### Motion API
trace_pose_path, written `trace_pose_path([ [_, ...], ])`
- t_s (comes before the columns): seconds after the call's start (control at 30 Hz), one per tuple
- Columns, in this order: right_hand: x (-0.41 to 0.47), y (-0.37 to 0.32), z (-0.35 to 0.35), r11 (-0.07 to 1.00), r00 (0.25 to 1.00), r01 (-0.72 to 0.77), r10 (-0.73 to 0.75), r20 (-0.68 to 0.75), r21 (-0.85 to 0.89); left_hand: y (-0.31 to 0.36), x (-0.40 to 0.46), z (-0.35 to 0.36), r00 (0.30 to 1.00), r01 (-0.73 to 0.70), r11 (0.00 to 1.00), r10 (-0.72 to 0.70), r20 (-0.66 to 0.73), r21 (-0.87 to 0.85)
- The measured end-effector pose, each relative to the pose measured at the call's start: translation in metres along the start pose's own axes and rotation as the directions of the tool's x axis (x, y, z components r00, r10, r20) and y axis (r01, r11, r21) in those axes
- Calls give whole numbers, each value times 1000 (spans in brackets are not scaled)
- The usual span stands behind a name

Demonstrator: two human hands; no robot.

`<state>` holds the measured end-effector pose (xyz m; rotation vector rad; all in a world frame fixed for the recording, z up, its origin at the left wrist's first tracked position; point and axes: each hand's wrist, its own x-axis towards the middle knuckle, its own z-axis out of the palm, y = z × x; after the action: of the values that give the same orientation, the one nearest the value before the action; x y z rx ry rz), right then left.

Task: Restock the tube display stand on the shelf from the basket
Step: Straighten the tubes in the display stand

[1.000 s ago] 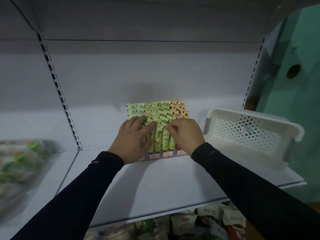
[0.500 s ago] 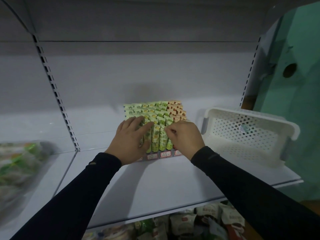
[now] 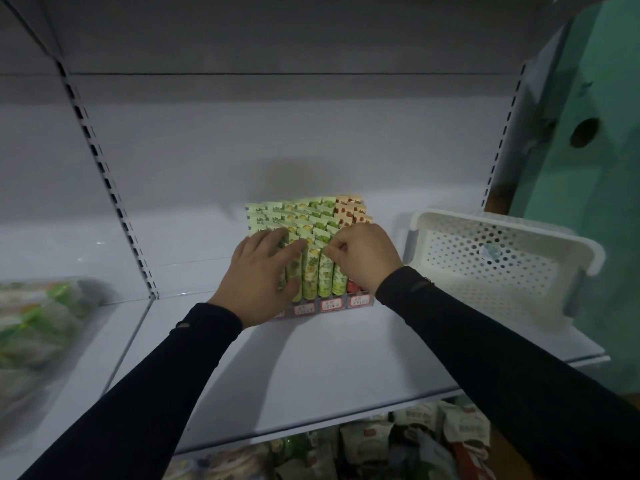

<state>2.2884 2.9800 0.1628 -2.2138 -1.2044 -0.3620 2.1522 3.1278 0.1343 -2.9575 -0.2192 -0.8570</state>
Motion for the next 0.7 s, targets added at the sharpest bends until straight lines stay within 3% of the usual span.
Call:
trace_pose_path([
  [0.17, 6, -5, -4, 1000, 998, -8, 8, 68, -10, -1, 0, 1, 1000, 5, 1000, -5, 7, -7],
  [0.7, 5, -5, -7, 999, 998, -6, 8, 66, -31, 4, 8, -2, 1000, 3, 1000, -3, 2, 24],
])
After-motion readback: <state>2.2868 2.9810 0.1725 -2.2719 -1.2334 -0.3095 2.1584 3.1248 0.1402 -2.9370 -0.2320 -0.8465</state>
